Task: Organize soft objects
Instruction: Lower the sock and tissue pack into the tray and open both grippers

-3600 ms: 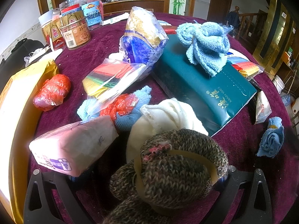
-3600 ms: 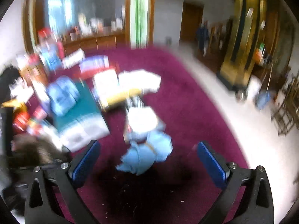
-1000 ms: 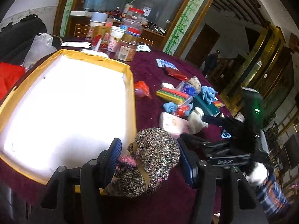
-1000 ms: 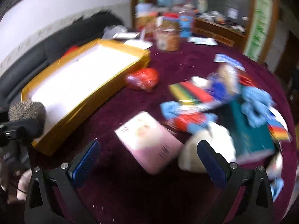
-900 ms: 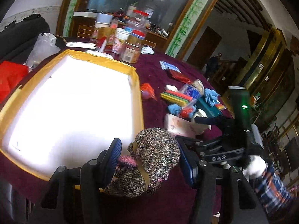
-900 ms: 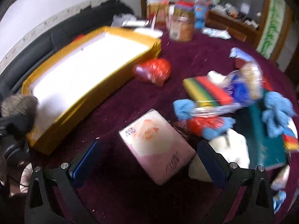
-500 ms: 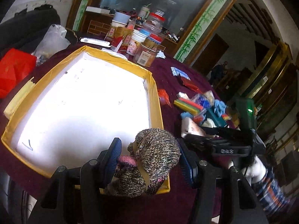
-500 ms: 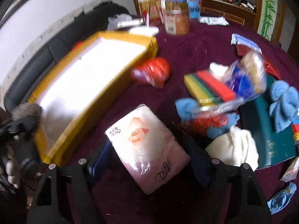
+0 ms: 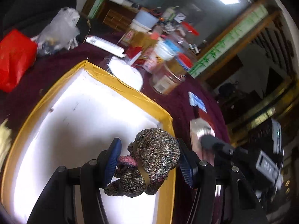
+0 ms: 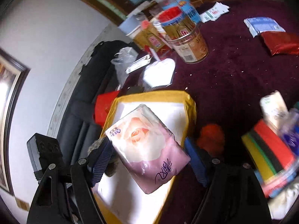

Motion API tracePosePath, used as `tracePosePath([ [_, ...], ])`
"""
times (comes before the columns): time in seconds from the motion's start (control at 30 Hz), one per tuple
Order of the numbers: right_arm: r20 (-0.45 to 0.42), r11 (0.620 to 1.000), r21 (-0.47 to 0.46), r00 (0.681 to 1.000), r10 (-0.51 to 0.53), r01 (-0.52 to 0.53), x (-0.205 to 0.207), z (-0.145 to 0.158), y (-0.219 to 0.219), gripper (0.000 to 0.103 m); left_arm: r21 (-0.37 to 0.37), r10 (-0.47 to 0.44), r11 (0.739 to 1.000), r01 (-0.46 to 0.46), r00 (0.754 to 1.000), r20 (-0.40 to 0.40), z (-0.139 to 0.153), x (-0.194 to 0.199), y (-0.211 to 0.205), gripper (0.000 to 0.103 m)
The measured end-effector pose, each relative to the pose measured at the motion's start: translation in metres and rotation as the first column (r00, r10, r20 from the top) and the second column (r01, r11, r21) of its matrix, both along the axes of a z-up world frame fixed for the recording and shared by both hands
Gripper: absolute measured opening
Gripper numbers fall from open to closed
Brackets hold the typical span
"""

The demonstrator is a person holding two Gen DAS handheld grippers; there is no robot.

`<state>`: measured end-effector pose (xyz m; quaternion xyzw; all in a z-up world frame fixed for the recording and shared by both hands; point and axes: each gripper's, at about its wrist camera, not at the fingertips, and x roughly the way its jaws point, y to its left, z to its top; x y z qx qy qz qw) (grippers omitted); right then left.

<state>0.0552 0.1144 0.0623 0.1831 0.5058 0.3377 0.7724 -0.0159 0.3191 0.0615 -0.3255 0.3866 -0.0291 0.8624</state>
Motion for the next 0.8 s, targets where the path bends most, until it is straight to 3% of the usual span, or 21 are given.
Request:
tracePosePath([
  [0.13,-0.014,0.999,-0.039,0.999,-0.033,0.033,0.016,-0.017,0.011,0.079,-0.055,0.033,0.998,-0.036,0.998,-0.062,-0.027,0.030,0.009,0.064],
  [0.33,-0.007,0.993,-0.100,0.998,-0.059,0.058,0.023,-0.032,0.018,0.081,-0.136,0.055,0.988,-0.068,0.994,-0.097,-0.046,0.035,0.014,0.074],
  [0.6,0.034,0.994,-0.095,0.998,-0.054,0.057,0.015,-0.019,-0.002,0.084,-0.106,0.053,0.993,-0.058,0.997,-0.055,-0.027,0.021,0.012,0.079],
  [0.8,0.210,0.989,-0.134,0.977,-0.029,0.058,-0.034,0.016,-0.050,0.084,-0.058,0.033,0.998,-0.034,0.999,-0.024,-0.007,-0.002,-0.003,0.081],
])
